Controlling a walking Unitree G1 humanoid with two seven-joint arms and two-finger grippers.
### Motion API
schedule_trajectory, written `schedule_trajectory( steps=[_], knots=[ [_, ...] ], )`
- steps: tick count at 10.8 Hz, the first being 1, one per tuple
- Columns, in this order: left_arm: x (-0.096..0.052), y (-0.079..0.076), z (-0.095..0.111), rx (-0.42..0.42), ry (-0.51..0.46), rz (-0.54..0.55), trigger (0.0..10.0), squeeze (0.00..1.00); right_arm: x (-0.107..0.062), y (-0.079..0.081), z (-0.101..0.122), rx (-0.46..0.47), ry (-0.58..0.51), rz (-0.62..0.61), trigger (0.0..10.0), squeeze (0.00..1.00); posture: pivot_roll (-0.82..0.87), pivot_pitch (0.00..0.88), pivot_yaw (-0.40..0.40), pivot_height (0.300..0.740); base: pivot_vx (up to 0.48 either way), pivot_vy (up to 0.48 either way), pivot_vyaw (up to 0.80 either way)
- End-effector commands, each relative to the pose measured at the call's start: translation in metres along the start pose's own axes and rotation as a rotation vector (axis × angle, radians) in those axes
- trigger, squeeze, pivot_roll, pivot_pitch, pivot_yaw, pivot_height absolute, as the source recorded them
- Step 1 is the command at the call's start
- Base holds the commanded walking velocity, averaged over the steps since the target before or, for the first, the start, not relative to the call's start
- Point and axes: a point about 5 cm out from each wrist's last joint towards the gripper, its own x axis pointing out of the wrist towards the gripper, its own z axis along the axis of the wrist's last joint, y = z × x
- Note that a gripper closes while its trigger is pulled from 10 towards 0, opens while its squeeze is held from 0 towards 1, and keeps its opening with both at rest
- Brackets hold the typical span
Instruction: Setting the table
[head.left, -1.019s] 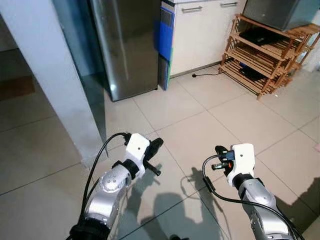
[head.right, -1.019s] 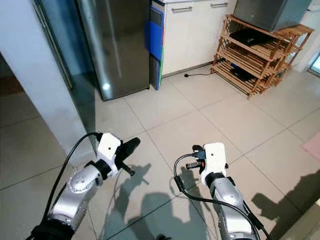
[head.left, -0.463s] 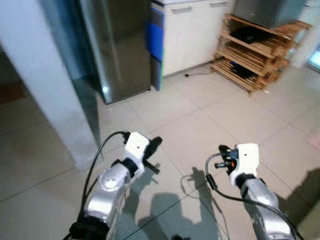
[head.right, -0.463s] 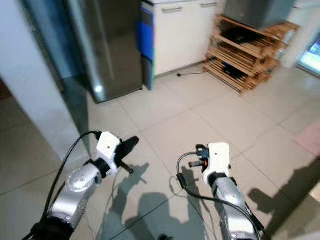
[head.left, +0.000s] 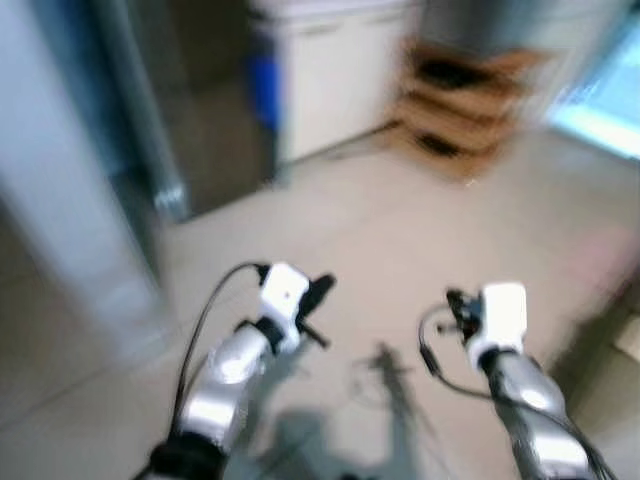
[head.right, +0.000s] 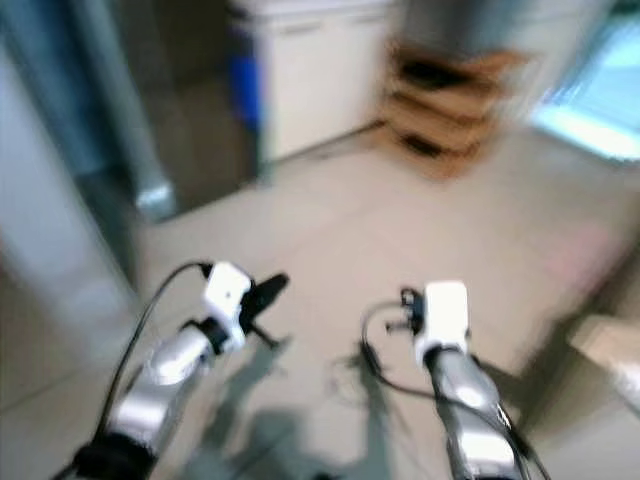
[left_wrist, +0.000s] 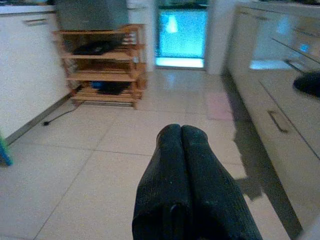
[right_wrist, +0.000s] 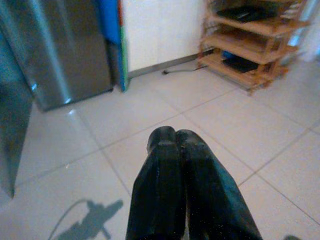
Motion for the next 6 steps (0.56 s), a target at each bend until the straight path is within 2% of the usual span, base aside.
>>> schedule_trajectory(
  steps=[1, 5, 6],
  knots=[
    [0.0026, -0.0007, 0.0027, 0.008, -0.011, -0.004, 10.0, 0.00, -0.0017, -0.0044, 0.0009, -0.014, 0.003, -0.011, 10.0, 0.00, -0.02, 0.000, -0.003, 0.740, 0.000, 0.000, -0.80],
    [0.0036, -0.0001, 0.0010, 0.016, -0.005, -0.009, 10.0, 0.00, -0.0014, -0.0043, -0.0019, -0.034, 0.013, -0.012, 10.0, 0.00, -0.02, 0.000, -0.002, 0.740, 0.000, 0.000, -0.80],
    [0.0022, 0.0039, 0.0009, 0.007, -0.014, 0.019, 10.0, 0.00, -0.0018, -0.0070, 0.0016, -0.044, -0.018, -0.035, 10.0, 0.00, -0.02, 0.000, -0.003, 0.740, 0.000, 0.000, -0.80]
  ],
)
